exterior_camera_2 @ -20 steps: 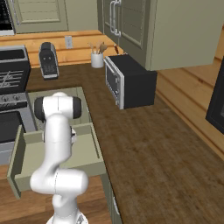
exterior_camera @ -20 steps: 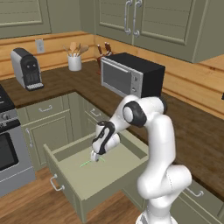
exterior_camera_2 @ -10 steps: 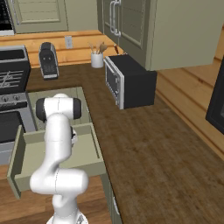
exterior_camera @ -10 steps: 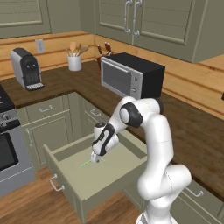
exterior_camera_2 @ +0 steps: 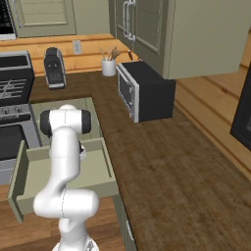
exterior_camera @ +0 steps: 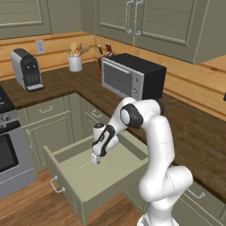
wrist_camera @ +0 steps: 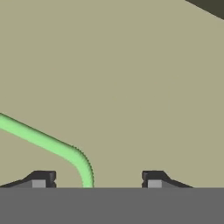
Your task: Take a straw from the drawer in front and place it inside the glass cup on the dining counter.
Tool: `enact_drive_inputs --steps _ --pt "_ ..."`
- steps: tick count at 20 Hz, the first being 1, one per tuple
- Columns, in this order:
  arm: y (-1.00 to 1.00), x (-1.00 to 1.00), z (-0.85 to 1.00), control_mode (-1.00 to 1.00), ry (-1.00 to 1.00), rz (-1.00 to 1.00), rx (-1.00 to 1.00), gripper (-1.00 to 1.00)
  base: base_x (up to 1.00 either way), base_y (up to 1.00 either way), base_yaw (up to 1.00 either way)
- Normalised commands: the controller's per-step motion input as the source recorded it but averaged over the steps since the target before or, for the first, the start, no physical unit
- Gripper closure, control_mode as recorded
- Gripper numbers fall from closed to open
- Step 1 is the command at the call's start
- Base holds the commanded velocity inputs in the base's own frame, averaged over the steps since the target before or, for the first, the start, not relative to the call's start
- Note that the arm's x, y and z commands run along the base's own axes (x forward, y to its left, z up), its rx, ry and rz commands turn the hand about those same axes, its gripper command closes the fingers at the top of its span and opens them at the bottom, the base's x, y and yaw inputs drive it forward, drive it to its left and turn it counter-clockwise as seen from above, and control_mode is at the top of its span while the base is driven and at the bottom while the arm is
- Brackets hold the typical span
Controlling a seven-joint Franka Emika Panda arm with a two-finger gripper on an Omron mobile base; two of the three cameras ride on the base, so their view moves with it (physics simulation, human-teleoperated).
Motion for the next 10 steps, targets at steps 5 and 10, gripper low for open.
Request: enact_drive_inputs --steps 5,10 --pt "0.0 0.0 -0.44 -1.0 0.02 0.0 0.0 1.0 0.0 0.0 0.0" --pt "0.0 -0.14 -0.29 -1.0 0.02 0.0 0.0 1.0 0.0 0.0 0.0"
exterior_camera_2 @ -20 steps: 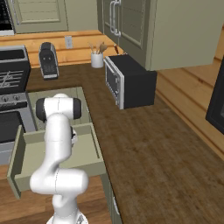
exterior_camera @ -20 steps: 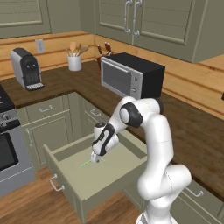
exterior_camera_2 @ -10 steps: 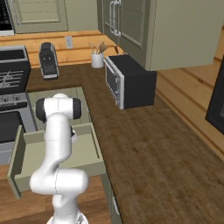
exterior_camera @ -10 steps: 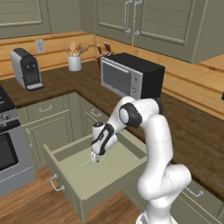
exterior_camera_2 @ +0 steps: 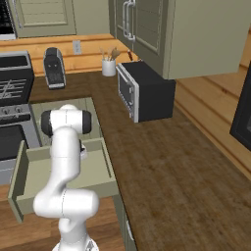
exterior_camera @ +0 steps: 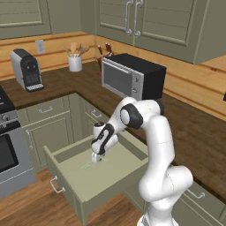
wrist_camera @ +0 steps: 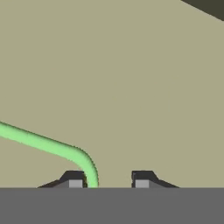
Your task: Take a straw from the drawer in front and place it inside the glass cup on the dining counter.
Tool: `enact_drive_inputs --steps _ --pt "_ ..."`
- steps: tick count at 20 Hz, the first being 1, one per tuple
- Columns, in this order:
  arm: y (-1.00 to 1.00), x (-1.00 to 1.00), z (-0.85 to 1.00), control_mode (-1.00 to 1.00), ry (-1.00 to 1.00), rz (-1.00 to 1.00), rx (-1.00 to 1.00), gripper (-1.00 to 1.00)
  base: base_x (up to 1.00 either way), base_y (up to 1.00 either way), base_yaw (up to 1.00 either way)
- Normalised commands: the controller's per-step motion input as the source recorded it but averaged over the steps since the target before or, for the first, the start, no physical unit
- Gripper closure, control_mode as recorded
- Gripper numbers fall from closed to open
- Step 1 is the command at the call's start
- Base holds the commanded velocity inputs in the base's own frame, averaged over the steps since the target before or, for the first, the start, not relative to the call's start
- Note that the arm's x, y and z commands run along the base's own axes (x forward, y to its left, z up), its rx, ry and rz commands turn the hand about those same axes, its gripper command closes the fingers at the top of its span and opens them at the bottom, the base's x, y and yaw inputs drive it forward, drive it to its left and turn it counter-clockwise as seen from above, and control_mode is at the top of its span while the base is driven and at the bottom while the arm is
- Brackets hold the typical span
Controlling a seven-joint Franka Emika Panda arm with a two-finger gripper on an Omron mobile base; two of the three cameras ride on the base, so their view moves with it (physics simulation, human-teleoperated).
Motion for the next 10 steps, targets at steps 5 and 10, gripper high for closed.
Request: enact_drive_inputs --steps 5,10 --pt "0.0 -0.26 -0.05 -1.0 0.0 0.0 0.0 1.0 0.0 0.0 0.0" --pt "0.0 -0.4 0.22 -1.0 -0.08 0.0 0.0 1.0 0.0 0.0 0.0"
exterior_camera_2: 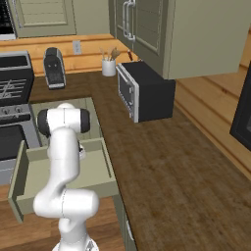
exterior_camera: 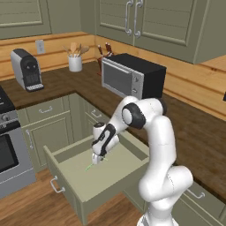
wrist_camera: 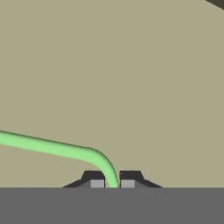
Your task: Take a straw from the drawer in front and place it inside the glass cup on the dining counter.
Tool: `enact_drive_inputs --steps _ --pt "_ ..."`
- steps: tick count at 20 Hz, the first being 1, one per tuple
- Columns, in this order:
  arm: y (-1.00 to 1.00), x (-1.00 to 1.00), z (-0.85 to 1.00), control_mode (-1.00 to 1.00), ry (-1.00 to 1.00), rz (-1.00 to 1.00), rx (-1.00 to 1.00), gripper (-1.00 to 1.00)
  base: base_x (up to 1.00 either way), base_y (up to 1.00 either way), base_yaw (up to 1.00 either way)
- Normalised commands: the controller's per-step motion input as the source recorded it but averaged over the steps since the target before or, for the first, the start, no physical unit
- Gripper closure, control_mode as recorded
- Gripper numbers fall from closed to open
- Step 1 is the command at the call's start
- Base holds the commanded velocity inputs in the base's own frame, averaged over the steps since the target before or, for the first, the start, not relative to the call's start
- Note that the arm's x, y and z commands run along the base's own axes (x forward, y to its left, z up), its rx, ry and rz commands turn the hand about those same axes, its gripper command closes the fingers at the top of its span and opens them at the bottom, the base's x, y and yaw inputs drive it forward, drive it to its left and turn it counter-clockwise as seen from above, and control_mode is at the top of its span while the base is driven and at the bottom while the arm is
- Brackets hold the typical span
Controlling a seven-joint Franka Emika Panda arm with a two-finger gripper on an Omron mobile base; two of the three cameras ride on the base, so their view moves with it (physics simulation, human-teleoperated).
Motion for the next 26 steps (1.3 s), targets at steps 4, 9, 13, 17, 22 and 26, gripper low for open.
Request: enact_drive_inputs --steps 4,9,13,17,22,26 --pt "0.0 -0.53 1.0 -1.0 -0.27 0.0 0.04 1.0 0.0 0.0 0.0" --pt "0.0 -0.12 1.0 -1.0 -0.21 0.0 0.09 1.0 0.0 0.0 0.0" --pt "0.0 0.0 1.0 -1.0 -0.04 0.0 0.13 1.0 0.0 0.0 0.0" --pt "0.0 0.01 1.0 -1.0 0.01 0.0 0.1 1.0 0.0 0.0 0.0" --pt "0.0 0.0 1.0 -1.0 0.08 0.0 0.01 1.0 0.0 0.0 0.0" --pt "0.0 0.0 1.0 -1.0 0.08 -0.01 0.0 1.0 0.0 0.0 0.0"
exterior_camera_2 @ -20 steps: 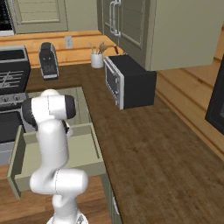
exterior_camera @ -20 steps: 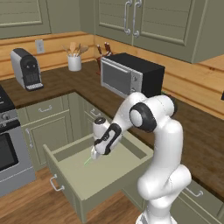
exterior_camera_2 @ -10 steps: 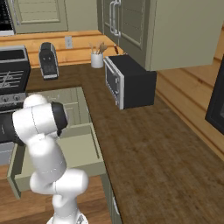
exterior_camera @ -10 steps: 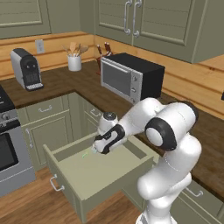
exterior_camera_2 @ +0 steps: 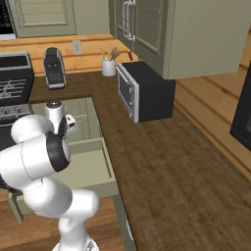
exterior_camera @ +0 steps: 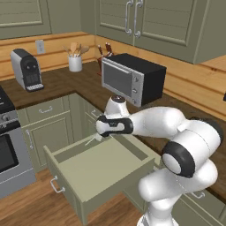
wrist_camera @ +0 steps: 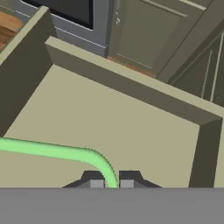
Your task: Take a straw from the drawer in front and place it inside the glass cup on the dining counter.
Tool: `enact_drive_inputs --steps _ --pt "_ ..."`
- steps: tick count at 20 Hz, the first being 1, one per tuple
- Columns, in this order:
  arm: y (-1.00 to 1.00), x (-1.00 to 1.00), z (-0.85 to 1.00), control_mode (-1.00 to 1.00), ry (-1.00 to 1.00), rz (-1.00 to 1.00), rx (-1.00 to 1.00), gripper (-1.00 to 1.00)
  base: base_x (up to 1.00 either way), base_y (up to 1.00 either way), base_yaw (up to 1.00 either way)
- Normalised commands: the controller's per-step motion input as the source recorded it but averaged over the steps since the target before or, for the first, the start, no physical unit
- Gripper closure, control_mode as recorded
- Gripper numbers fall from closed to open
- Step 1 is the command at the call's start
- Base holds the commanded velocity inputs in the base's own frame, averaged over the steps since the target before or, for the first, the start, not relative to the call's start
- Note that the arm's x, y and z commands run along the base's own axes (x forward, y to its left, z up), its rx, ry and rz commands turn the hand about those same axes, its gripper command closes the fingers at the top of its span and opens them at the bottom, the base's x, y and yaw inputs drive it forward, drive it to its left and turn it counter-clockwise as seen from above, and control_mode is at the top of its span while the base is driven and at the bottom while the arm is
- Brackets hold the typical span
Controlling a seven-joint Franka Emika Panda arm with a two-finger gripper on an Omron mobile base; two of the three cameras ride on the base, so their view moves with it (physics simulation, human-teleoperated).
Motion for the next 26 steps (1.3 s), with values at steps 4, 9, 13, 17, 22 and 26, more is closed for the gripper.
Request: enact_drive_inputs --steps 4,9,13,17,22,26 --pt "0.0 0.0 1.0 -1.0 0.11 -0.02 -0.03 1.0 0.0 0.0 0.0" --pt "-0.14 -0.1 1.0 -1.0 0.14 -0.03 -0.06 1.0 0.0 0.0 0.0" --pt "-0.42 -0.37 0.7 -1.0 0.14 -0.06 -0.13 1.0 0.0 0.0 0.0" --pt "-0.37 -0.58 0.12 -1.0 0.01 -0.09 -0.14 1.0 0.0 0.0 0.0" --pt "-0.3 -0.52 -0.04 -1.0 0.0 -0.09 -0.05 1.0 0.0 0.0 0.0" --pt "-0.14 -0.21 -0.02 1.0 0.0 -0.04 0.0 1.0 -0.44 -0.18 -0.04"
